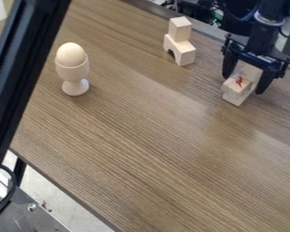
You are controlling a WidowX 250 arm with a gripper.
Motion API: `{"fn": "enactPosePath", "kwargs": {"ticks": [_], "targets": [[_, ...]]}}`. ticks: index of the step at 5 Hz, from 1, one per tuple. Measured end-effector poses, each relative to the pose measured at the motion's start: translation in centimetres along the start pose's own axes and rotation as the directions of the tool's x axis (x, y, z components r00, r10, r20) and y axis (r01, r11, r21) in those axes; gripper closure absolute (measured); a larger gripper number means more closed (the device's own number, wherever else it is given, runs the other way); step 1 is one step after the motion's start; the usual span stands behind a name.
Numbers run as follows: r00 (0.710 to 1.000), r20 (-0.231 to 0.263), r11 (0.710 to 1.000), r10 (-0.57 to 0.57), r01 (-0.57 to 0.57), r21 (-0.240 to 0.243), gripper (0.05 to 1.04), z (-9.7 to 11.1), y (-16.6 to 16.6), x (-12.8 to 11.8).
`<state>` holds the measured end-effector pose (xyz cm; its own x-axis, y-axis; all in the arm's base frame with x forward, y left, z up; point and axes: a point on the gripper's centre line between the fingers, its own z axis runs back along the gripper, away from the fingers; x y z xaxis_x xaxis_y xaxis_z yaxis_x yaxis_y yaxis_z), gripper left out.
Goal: Aligned the cube well on top of the block
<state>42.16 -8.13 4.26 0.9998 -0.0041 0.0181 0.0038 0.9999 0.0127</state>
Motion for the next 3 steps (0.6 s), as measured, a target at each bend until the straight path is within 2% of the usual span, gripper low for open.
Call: {"fn": "enactPosePath", "kwargs": {"ticks": [1,2,3], "targets": [[1.000,0.001,1.000,0.010,-0.010,-0.008,0.136,-0.04,0.17,0.25],[1.000,0.017,1.000,0.024,-0.023,-0.009,0.399,-0.23,0.36,0.43],[0.999,0.023,1.000,0.030,-0.030,-0.011,0.477,-0.22,0.49,0.44]]}}
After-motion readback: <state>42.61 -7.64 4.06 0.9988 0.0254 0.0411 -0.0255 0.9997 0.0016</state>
